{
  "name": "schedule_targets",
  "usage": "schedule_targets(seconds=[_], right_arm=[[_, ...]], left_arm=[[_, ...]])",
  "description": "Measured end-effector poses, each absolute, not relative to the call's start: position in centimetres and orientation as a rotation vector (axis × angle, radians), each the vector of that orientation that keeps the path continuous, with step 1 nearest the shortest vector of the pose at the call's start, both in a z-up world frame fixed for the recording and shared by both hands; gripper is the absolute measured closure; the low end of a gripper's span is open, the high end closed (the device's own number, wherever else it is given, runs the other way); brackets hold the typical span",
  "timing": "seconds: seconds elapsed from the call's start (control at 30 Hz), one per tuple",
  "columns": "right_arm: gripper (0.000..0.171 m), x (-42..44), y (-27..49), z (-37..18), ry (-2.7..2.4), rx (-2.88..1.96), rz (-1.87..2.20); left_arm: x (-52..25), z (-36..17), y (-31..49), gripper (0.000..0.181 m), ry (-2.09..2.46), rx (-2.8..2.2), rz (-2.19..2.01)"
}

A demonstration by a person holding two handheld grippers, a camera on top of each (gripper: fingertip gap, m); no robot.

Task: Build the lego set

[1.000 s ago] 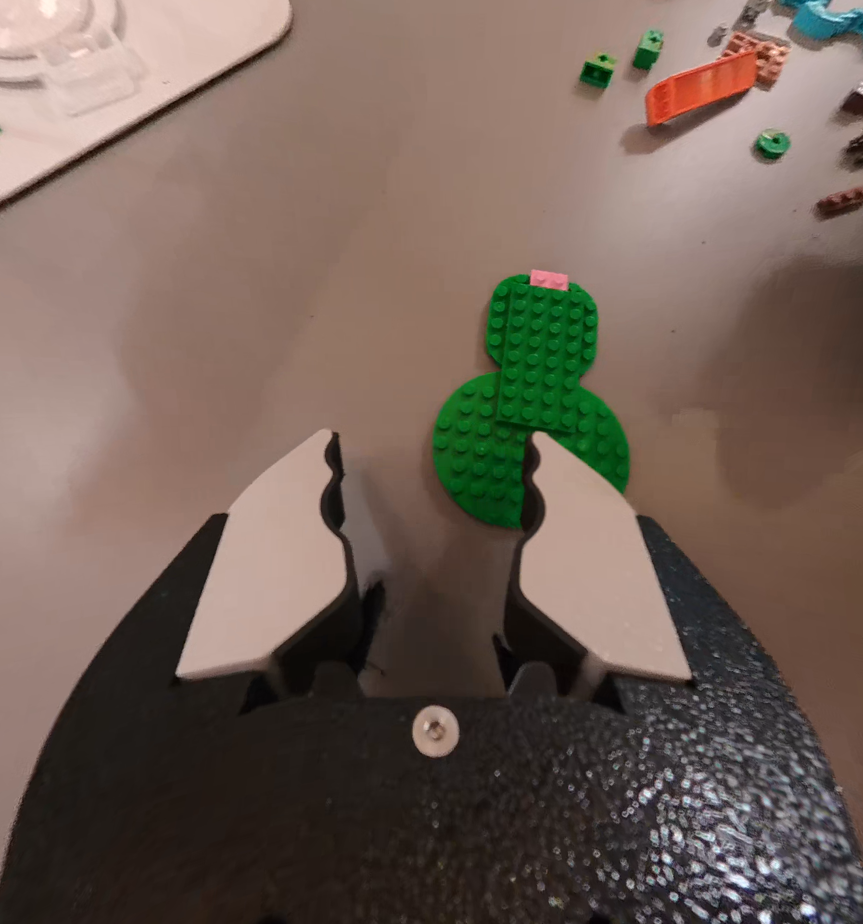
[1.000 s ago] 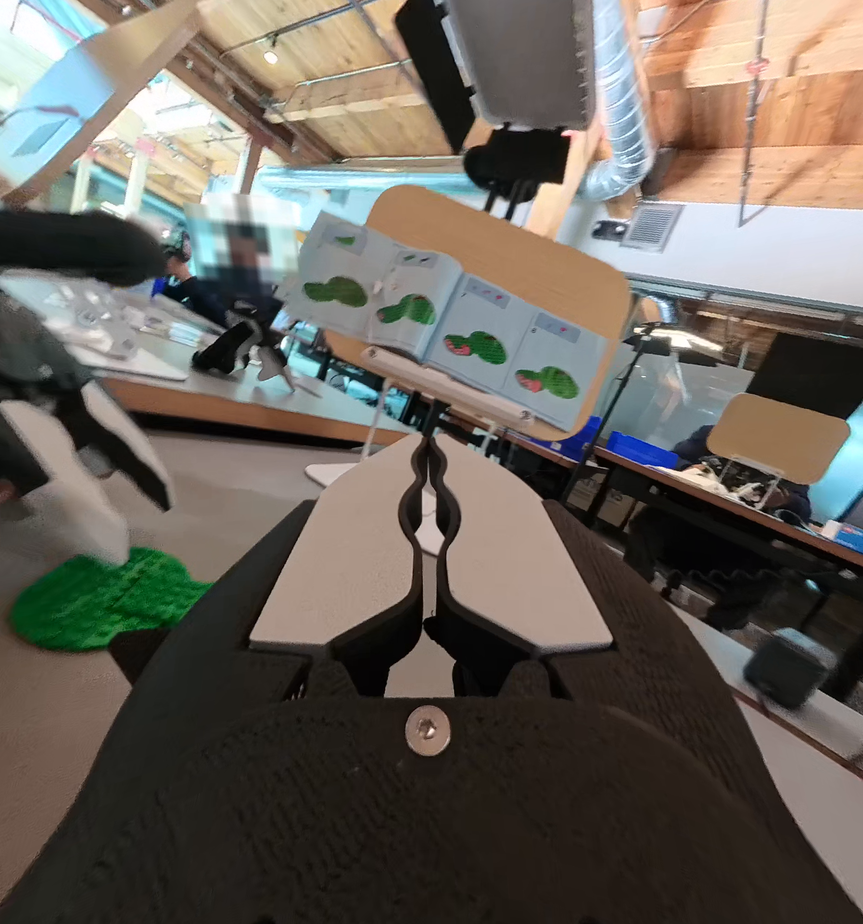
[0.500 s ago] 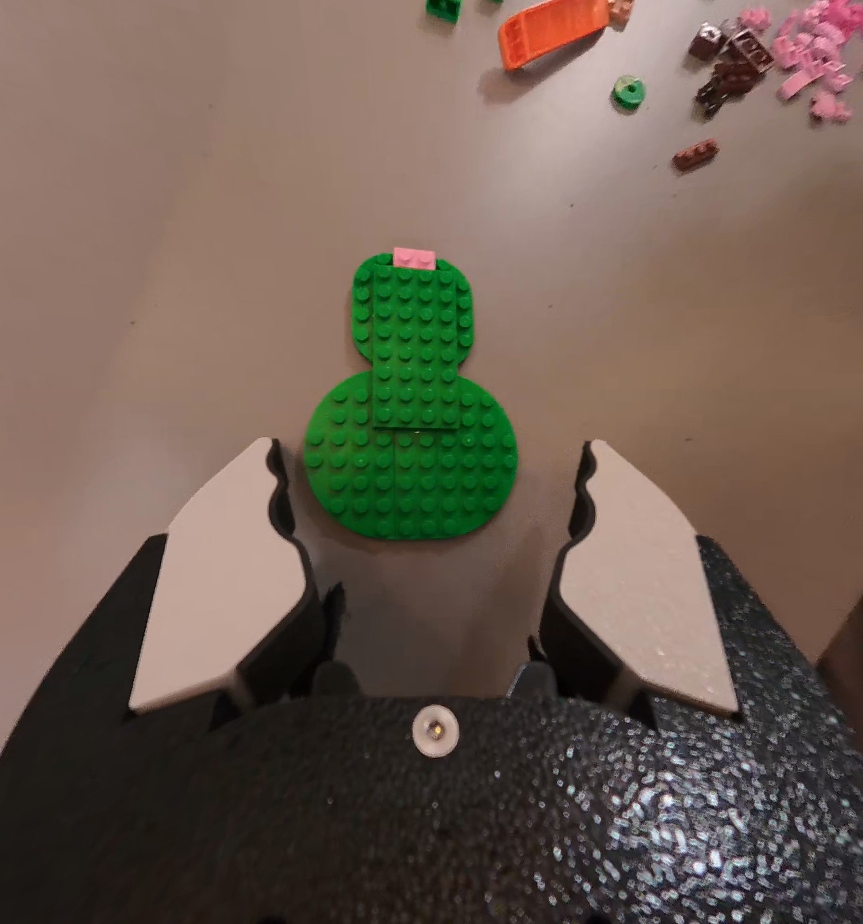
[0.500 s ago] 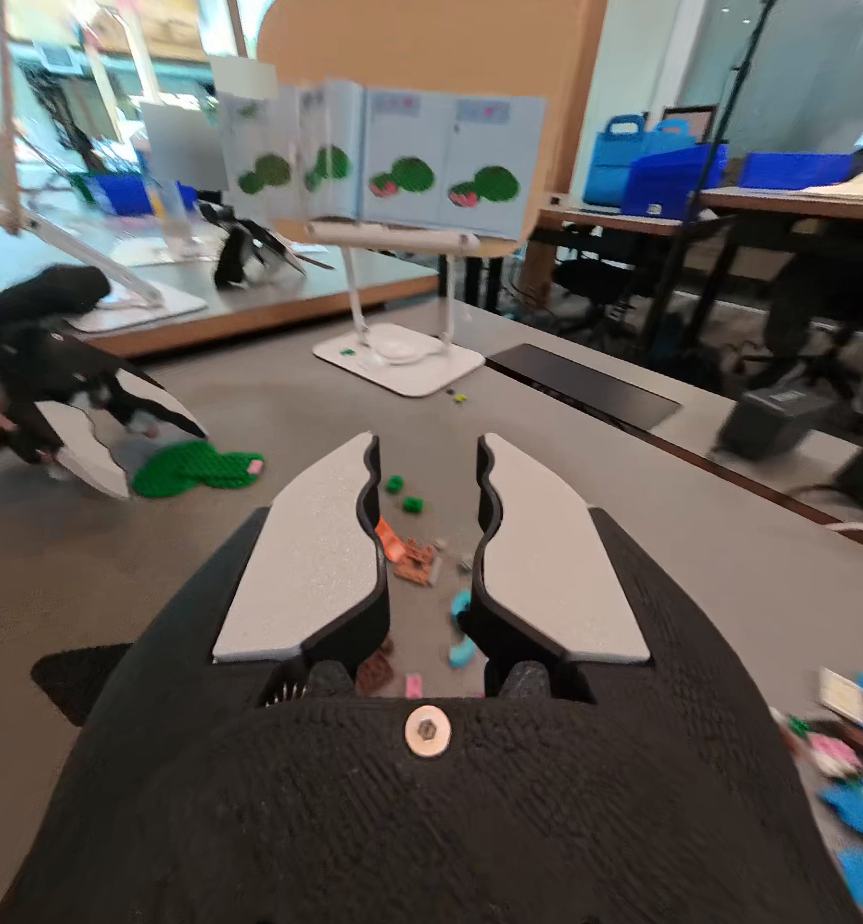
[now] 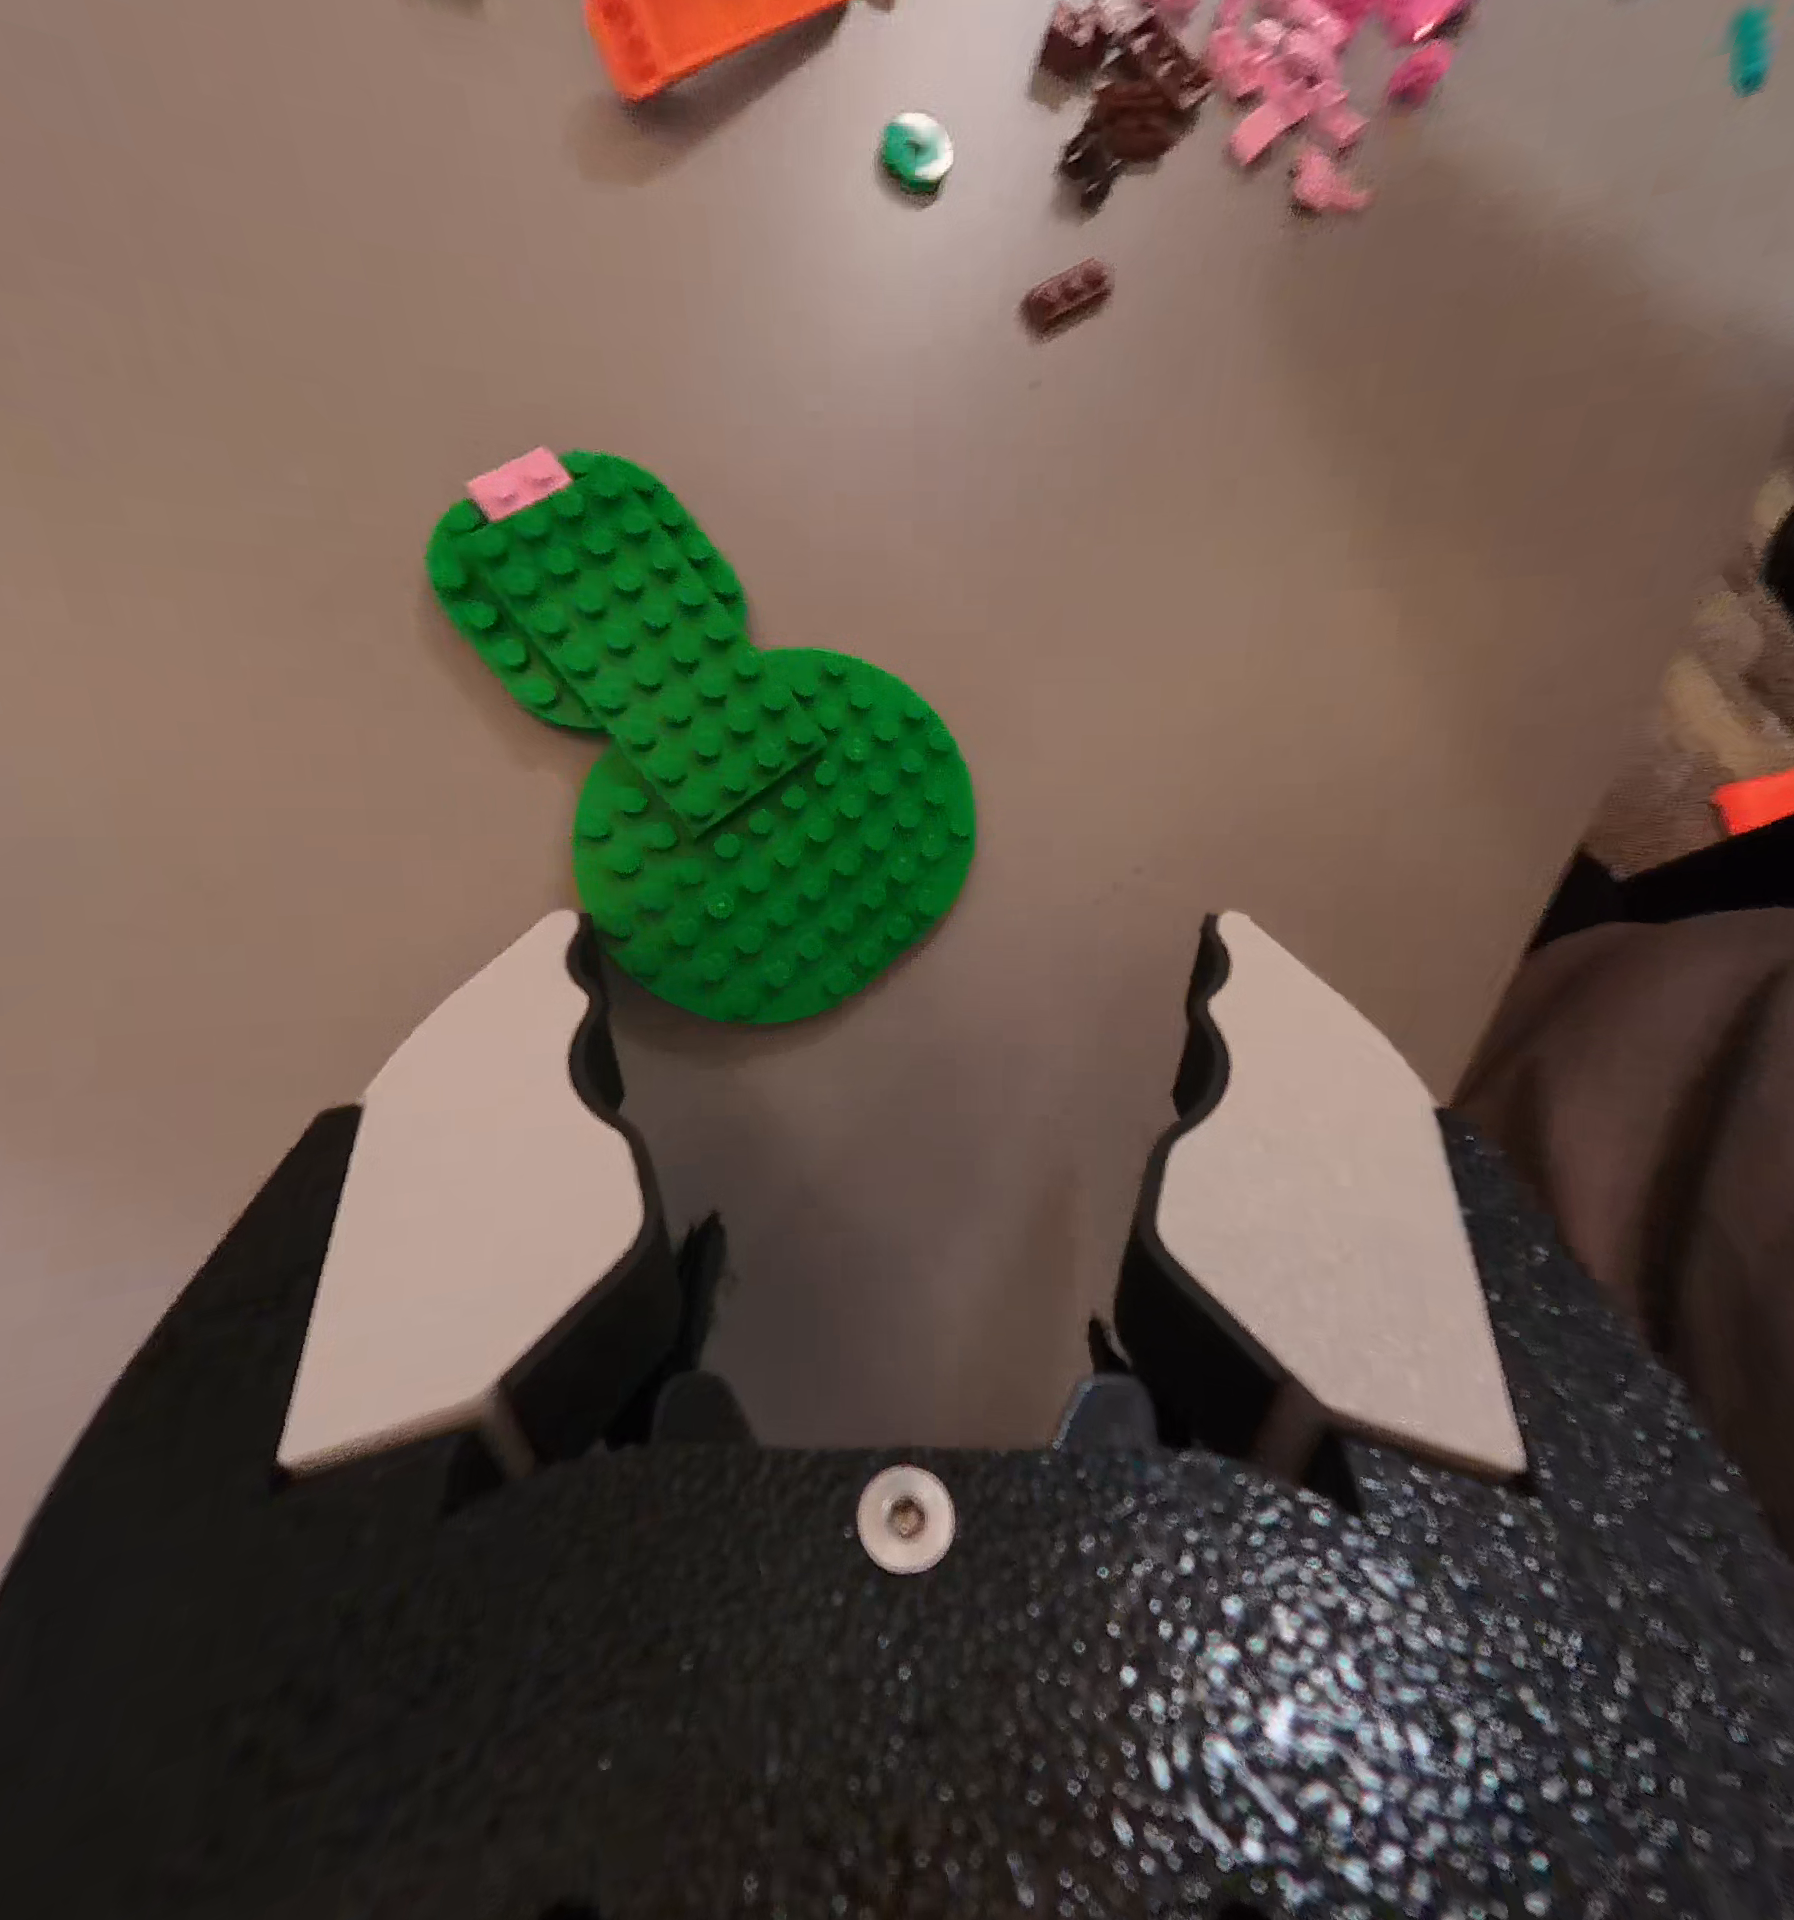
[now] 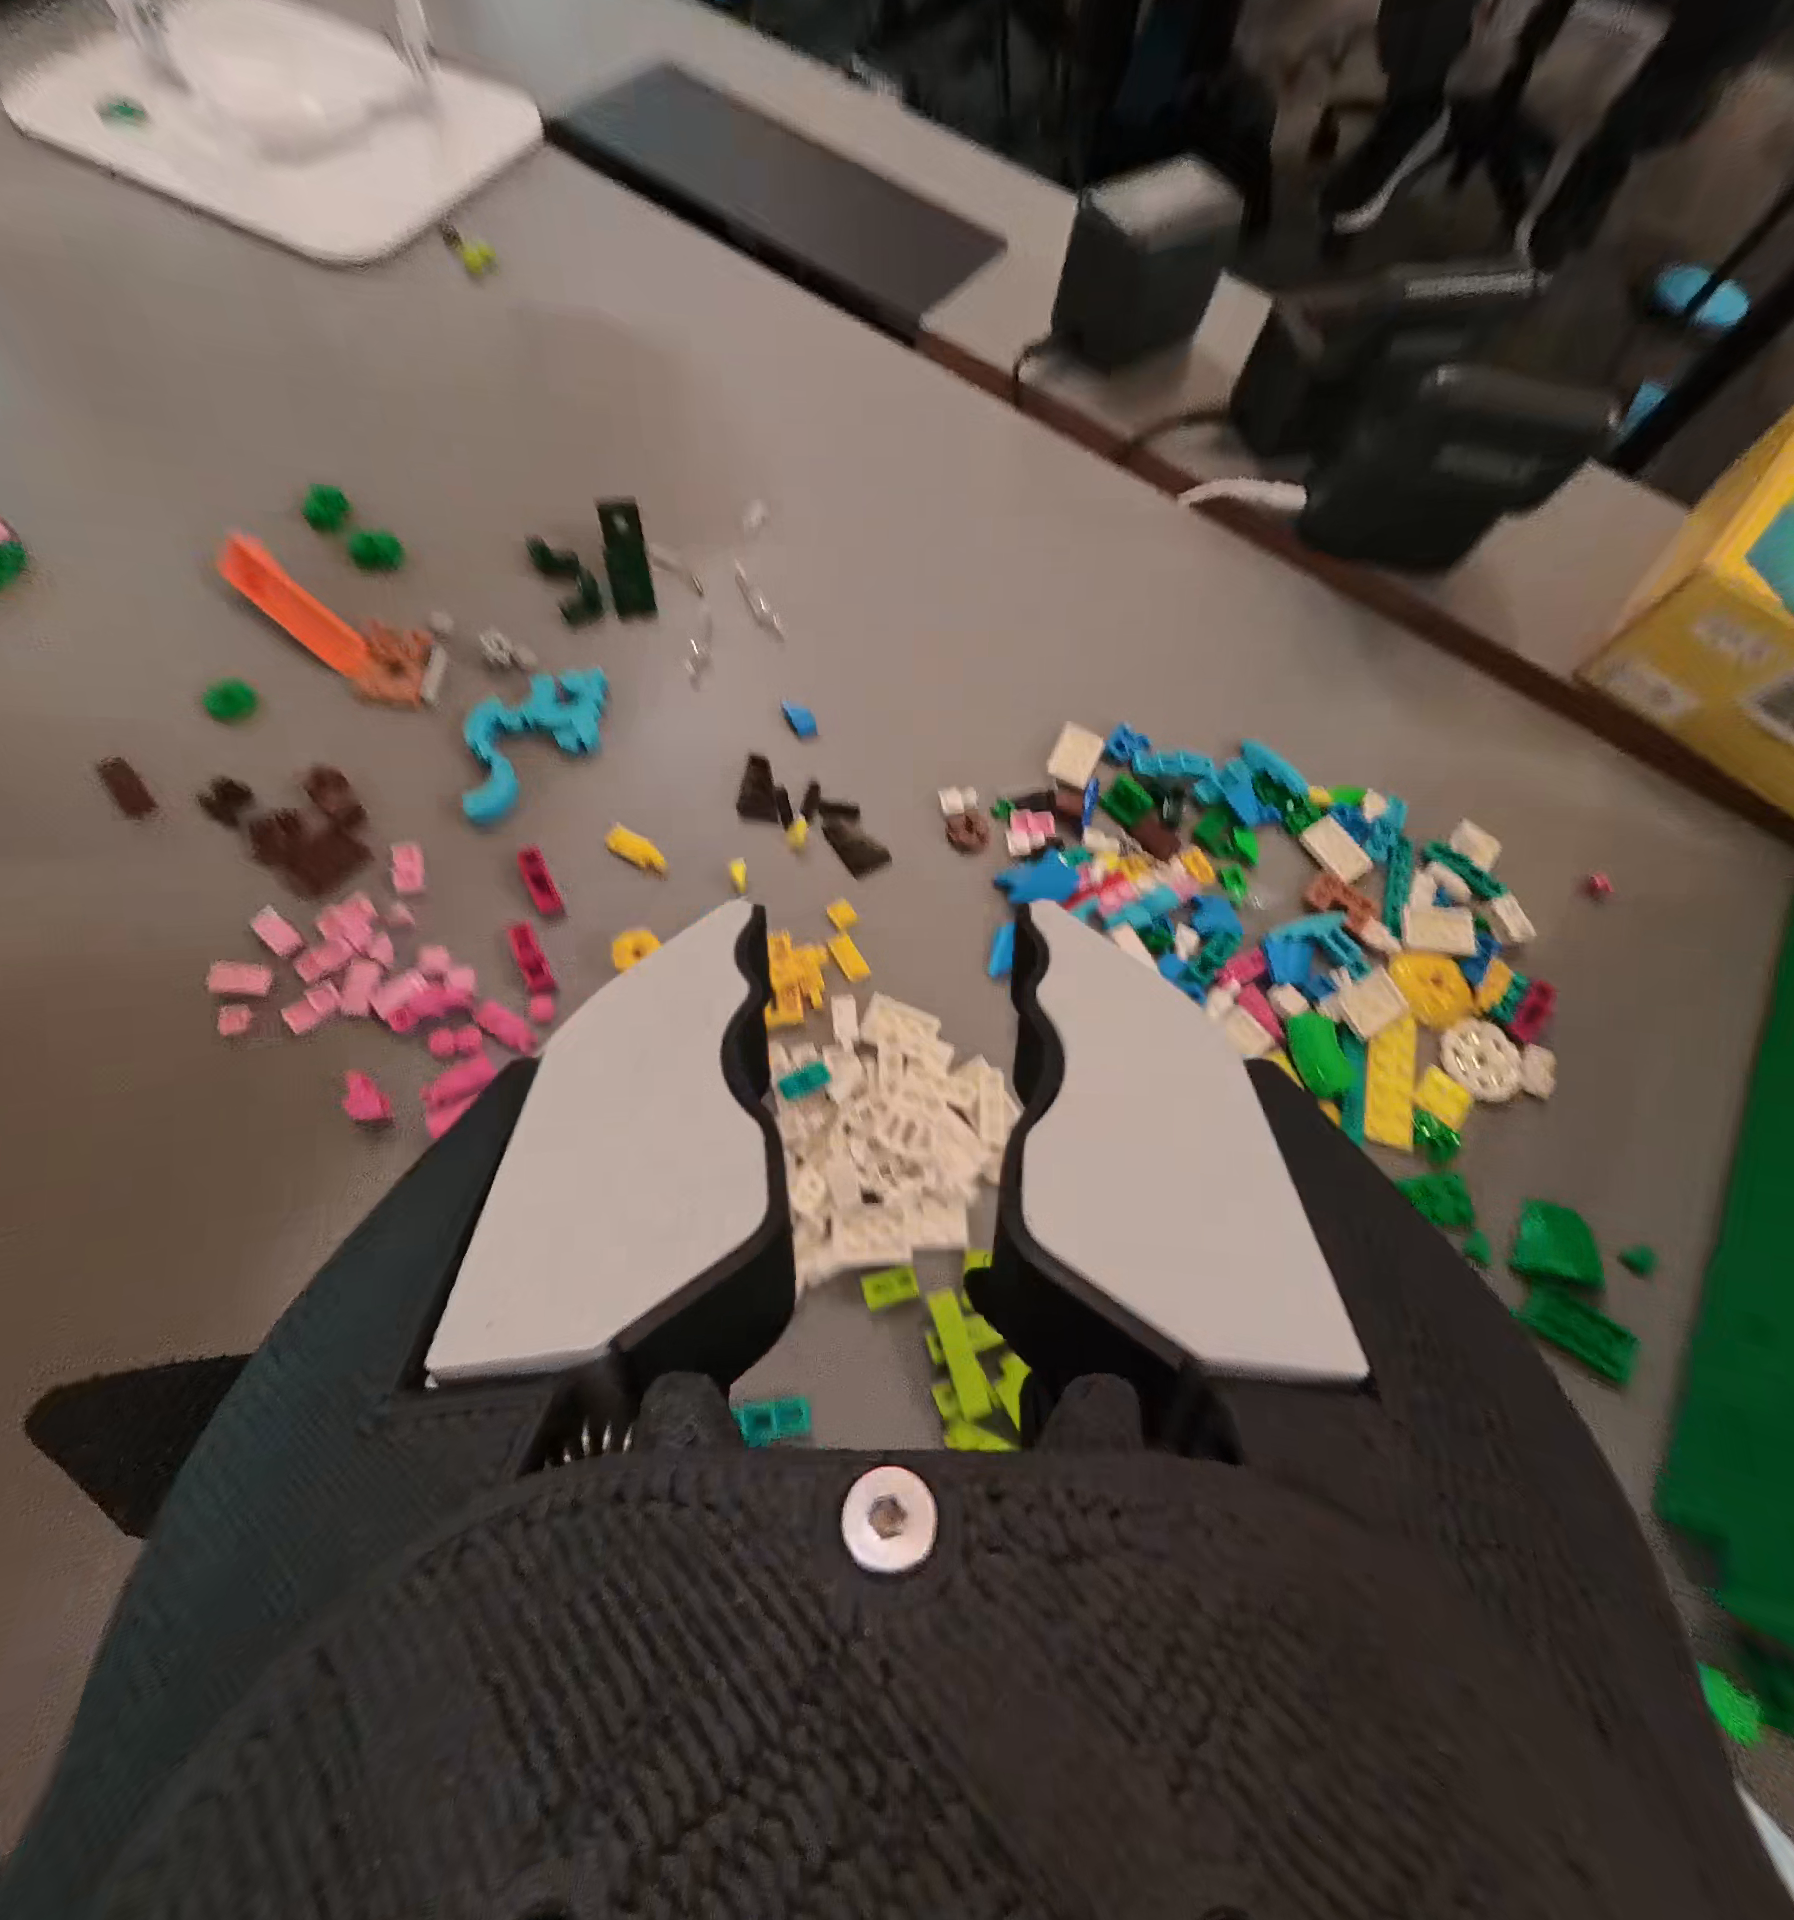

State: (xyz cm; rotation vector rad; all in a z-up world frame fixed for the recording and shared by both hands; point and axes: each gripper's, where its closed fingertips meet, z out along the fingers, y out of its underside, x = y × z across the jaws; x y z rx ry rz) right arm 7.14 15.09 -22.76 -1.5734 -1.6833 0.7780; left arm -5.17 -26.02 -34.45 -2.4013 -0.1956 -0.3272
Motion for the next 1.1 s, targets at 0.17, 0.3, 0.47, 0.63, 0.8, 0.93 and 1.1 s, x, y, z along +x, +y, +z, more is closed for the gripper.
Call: schedule_targets(seconds=[0.17, 0.3, 0.47, 0.63, 0.8, 0.93, 1.1], right_arm=[[0.128, 10.2, 18.0, -22.9, -1.619, -1.615, 0.694], [0.132, 12.9, 20.8, -23.4, -1.491, -1.685, 0.679], [0.141, 15.9, 25.4, -25.4, -1.239, -1.849, 0.556], [0.145, 18.4, 29.3, -28.0, -1.012, -2.085, 0.508], [0.141, 16.5, 29.4, -30.4, -0.946, -2.389, 0.714], [0.140, 15.5, 30.4, -31.9, -1.027, -2.542, 0.633], [0.142, 16.6, 31.4, -33.0, -1.113, -2.668, 0.454]], left_arm=[[-3.5, -32.0, -23.0, 0.080, -0.105, -2.169, -0.383], [-10.3, -27.8, -23.1, 0.089, -0.245, -1.877, 0.063], [-16.3, -25.9, -26.5, 0.100, -0.442, -1.621, 0.373], [-17.1, -26.1, -27.1, 0.104, -0.377, -1.577, 0.609], [-16.0, -25.9, -26.3, 0.110, -0.285, -1.569, 0.683], [-15.3, -26.1, -25.9, 0.113, -0.205, -1.587, 0.752], [-15.4, -26.3, -25.8, 0.114, -0.193, -1.598, 0.771]])
